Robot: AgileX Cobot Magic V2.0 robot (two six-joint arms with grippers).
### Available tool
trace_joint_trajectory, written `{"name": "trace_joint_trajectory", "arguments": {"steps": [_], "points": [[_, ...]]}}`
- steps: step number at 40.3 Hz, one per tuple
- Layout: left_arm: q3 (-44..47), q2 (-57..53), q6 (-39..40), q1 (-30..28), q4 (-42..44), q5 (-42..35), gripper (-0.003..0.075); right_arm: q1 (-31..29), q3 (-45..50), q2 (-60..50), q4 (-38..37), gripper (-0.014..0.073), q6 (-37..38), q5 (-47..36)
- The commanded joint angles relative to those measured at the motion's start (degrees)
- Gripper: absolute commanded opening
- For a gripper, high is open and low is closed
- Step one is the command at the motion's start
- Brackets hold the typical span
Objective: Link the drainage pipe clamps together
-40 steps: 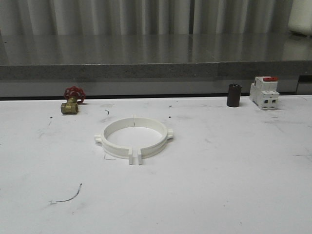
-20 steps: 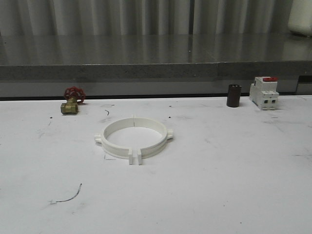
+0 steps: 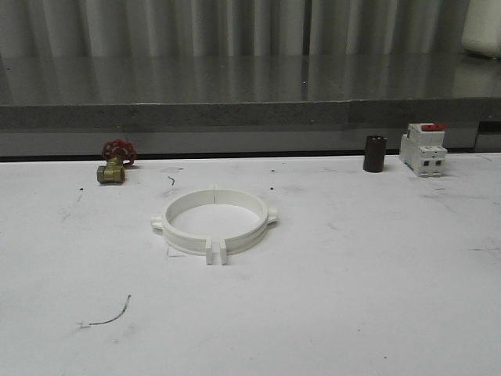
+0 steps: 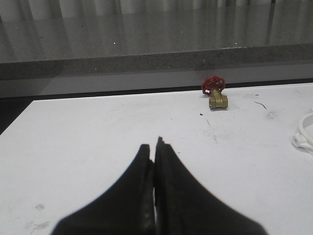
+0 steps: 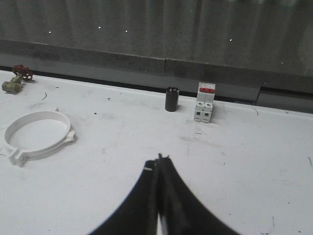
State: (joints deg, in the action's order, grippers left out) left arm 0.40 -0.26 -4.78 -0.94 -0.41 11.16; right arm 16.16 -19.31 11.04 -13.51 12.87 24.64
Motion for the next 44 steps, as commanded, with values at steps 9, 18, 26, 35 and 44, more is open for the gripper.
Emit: {"name": "trace_joint_trajectory", "arguments": {"steps": [9, 18, 26, 35, 44], "points": [[-0.1, -1.1, 0.3, -0.1, -0.5, -4.6, -0.0020, -13.9, 13.7, -7.5, 13.5, -0.0062, -11.8, -16.0], [-0.1, -1.1, 0.3, -0.1, -0.5, -4.6, -0.0020, -17.4, 20.7, -12.4, 17.7, -0.0062, -11.8, -15.3], [-0.1, -1.1, 0.3, -0.1, -0.5, -4.6, -0.0020, -17.4, 20.7, -12.6, 17.7, -0.0062, -11.8, -15.9], [-0.1, -1.1, 0.3, -0.1, -0.5, -4.6, -0.0020, -17.4, 20.7, -12.6, 17.7, -0.0062, -11.8, -15.9], [-0.1, -1.1, 0.3, -0.1, -0.5, -4.6, -0.0020, -17.4, 20.7, -12.6, 17.7, -0.0062, -11.8, -15.8]]}}
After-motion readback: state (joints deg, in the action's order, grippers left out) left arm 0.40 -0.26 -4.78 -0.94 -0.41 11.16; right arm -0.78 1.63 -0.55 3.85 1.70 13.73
